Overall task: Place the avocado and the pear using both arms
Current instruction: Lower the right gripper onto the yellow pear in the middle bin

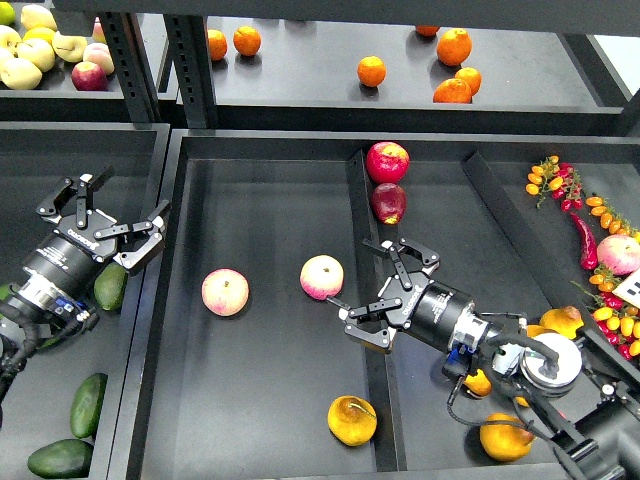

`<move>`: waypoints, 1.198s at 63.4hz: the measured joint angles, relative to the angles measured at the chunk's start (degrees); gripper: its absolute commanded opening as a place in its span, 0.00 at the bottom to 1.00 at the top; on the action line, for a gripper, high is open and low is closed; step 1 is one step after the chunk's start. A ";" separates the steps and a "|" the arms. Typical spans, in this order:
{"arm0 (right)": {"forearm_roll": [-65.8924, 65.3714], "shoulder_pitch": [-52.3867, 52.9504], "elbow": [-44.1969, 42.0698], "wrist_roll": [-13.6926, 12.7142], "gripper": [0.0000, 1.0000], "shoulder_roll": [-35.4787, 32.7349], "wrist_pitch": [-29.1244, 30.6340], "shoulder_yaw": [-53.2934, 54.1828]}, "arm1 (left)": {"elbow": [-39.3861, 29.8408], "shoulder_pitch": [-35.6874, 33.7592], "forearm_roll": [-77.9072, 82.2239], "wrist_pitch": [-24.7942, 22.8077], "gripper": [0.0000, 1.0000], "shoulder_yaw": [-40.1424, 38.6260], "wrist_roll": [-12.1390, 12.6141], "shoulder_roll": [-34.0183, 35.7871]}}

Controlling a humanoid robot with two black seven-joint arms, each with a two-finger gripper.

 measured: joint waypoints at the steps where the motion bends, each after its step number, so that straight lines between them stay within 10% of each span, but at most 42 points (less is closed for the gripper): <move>1: 0.00 0.56 -0.04 -0.02 1.00 -0.27 -0.29 -0.63 | -0.01 0.03 0.08 0.00 0.99 -0.18 0.01 -0.38; 33: -0.16 16.29 -1.17 -0.08 1.00 -6.51 -5.62 -23.71 | 0.33 2.73 5.54 0.00 0.99 -3.16 0.01 -7.51; 76: -1.87 9.18 -3.23 -0.06 1.00 -4.91 -5.65 -31.17 | 1.38 3.74 10.67 0.00 0.99 -4.54 0.01 -7.51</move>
